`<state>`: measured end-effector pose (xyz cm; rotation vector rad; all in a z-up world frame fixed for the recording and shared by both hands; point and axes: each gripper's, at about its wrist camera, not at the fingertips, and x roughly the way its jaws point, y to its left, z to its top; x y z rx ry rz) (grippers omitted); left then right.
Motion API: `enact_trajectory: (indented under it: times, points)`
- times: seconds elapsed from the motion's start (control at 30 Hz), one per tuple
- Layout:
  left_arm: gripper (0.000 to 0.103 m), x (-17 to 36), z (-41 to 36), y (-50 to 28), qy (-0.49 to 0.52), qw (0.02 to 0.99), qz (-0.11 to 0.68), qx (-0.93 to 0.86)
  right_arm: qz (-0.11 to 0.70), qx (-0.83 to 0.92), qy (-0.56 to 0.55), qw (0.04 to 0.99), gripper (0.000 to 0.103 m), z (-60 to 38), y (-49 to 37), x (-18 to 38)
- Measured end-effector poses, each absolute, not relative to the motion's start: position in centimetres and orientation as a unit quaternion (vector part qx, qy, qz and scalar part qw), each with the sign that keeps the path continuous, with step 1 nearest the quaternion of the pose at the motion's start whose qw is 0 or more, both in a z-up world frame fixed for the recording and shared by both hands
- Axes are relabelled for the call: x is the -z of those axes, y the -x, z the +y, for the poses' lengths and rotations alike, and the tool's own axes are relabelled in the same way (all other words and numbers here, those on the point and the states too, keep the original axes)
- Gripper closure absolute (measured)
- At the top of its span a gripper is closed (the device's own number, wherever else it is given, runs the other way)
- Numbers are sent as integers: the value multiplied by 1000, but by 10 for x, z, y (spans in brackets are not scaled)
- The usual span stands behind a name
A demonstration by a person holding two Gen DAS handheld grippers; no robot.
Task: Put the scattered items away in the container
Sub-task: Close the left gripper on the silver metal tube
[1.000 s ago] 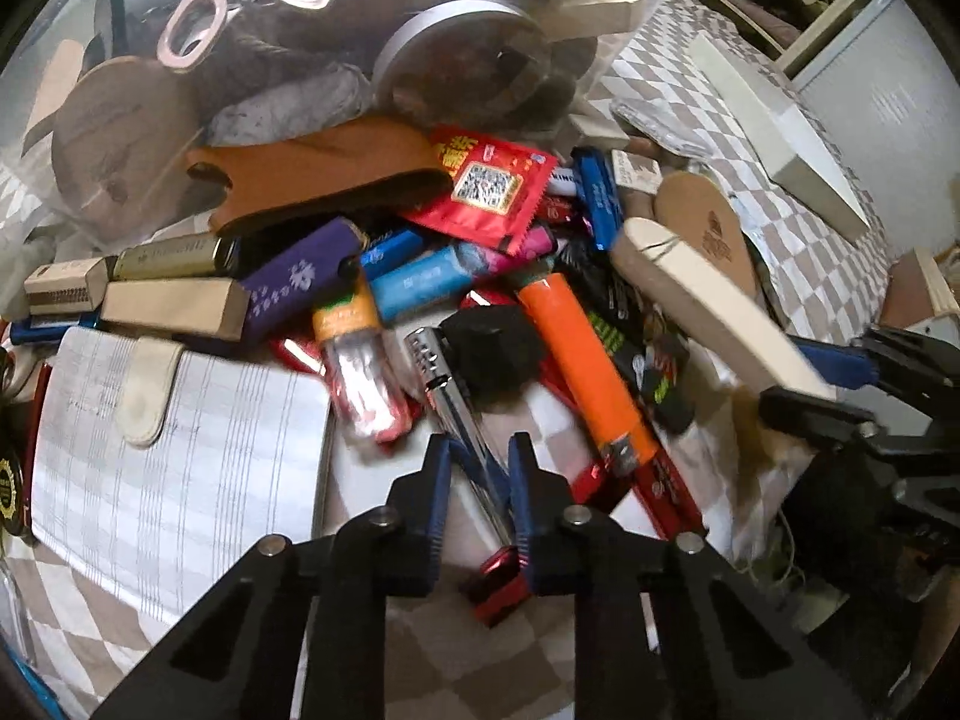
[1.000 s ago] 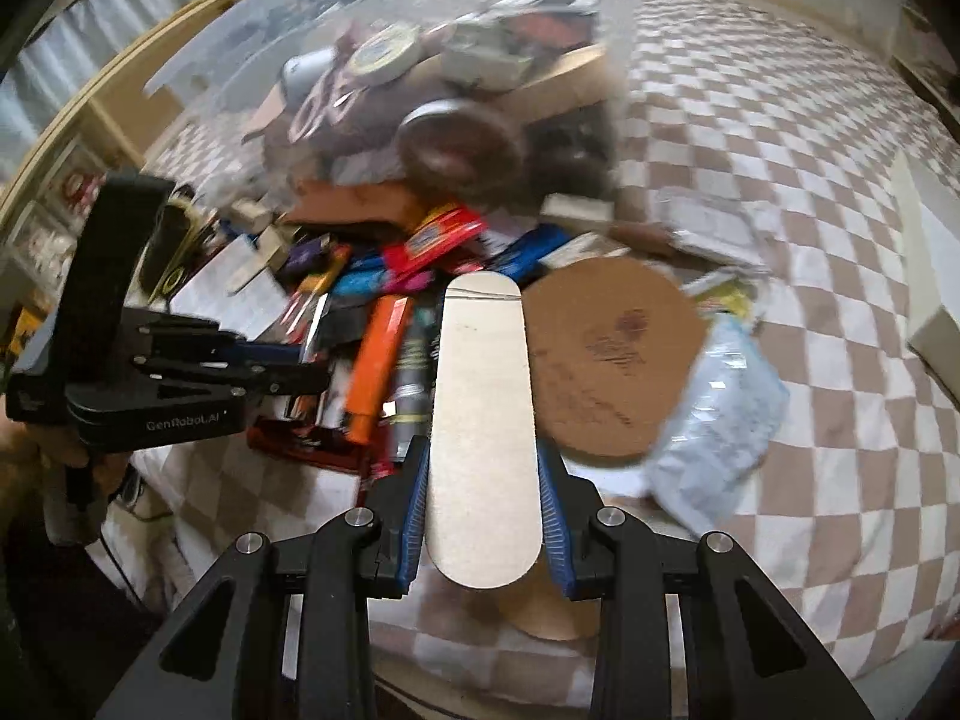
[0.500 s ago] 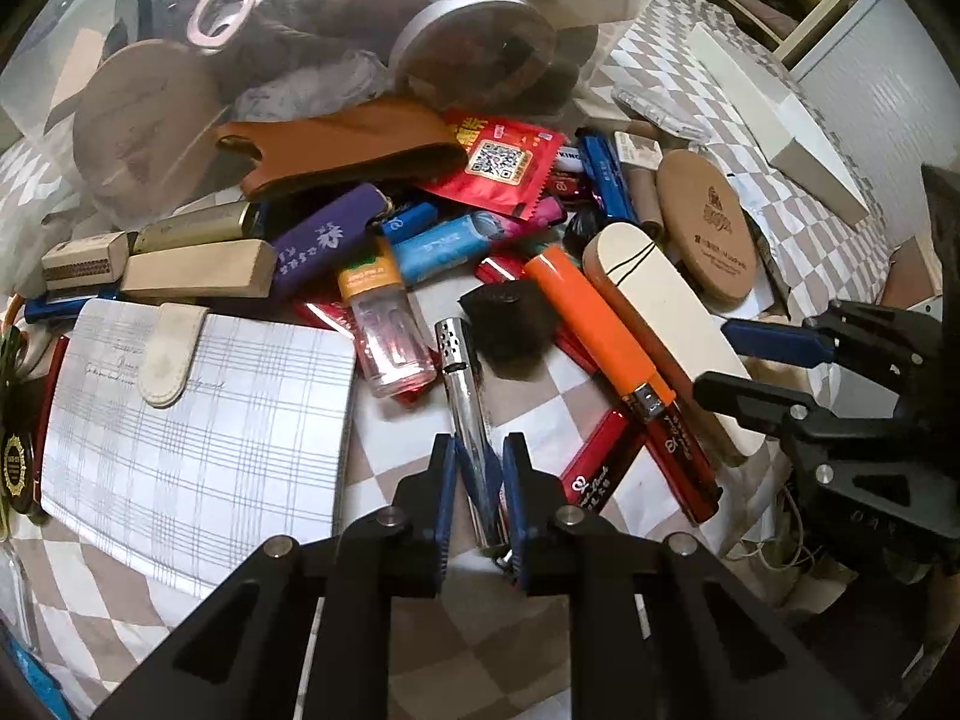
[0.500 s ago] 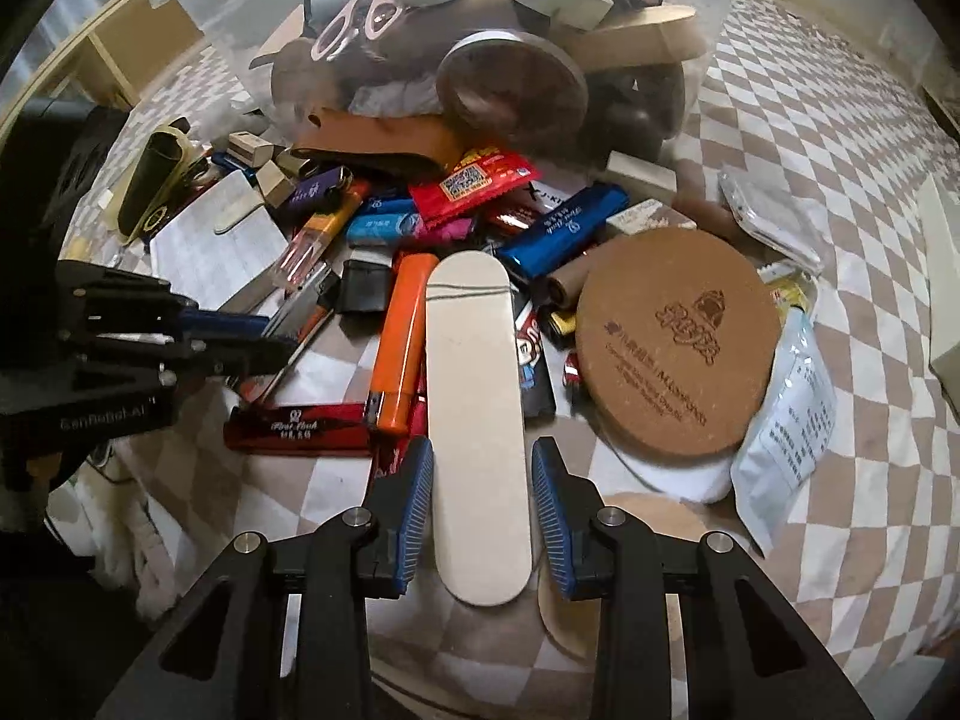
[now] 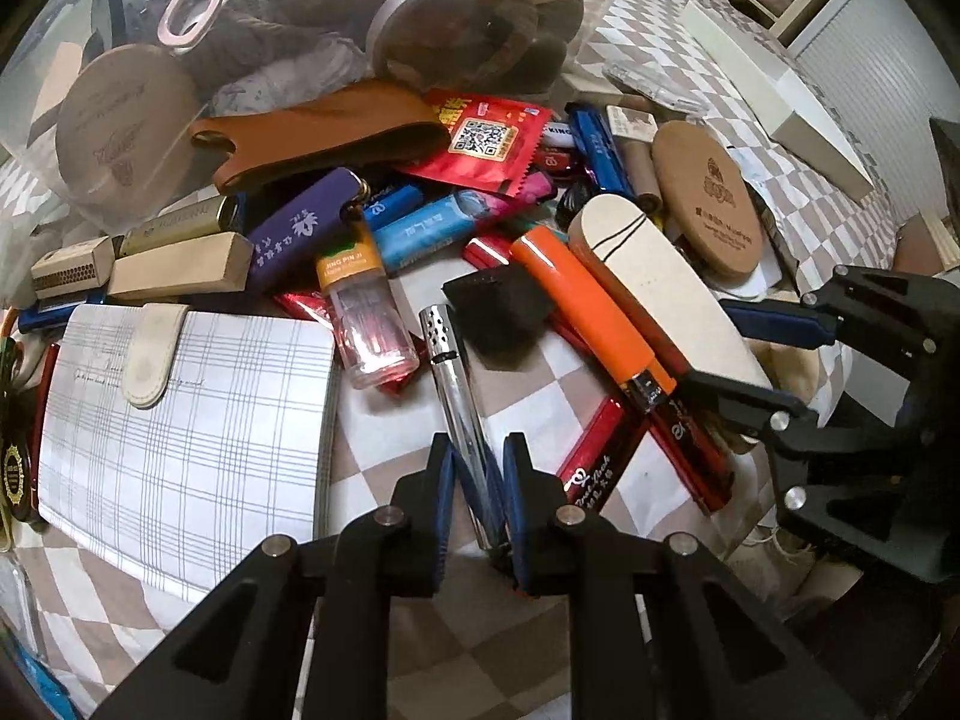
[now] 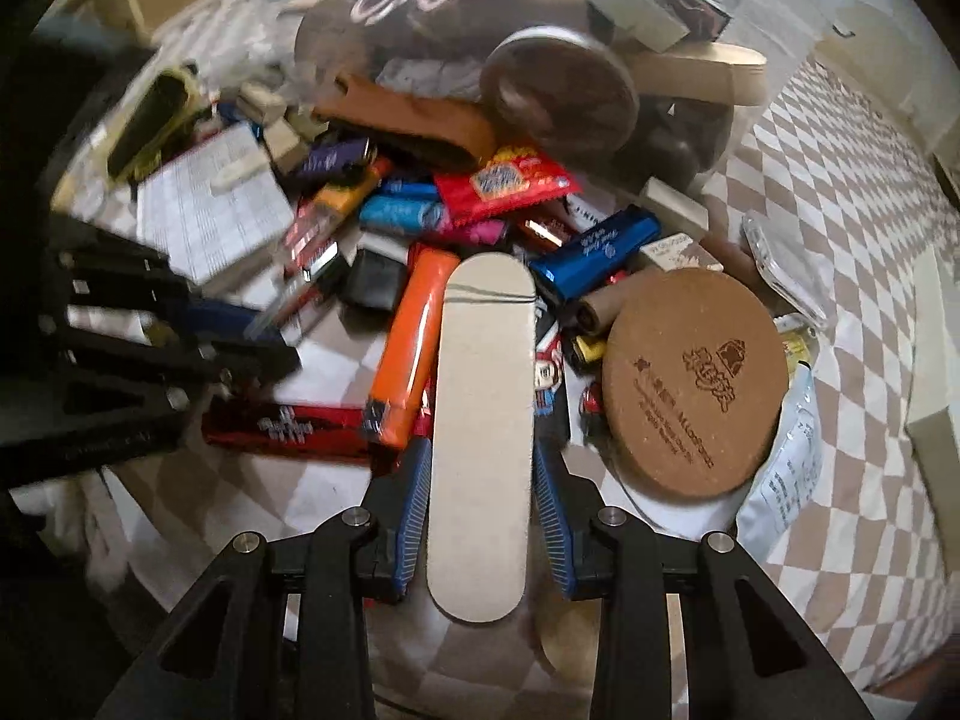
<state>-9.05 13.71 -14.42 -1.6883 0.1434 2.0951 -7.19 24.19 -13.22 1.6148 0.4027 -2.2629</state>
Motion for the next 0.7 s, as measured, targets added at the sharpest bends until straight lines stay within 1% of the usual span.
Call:
enact_trajectory:
  times: [0.23,0.43,0.7]
  points:
    - [87,145,137,91,612,222,49,-758,140,795,-566,167,68,247,70,136]
    - [88,141,133,92,610,226,31,-759,108,801,-565,164,67,254,76,133]
    - [92,125,124,91,600,232,19,-765,75,815,-550,169,67,252,81,113]
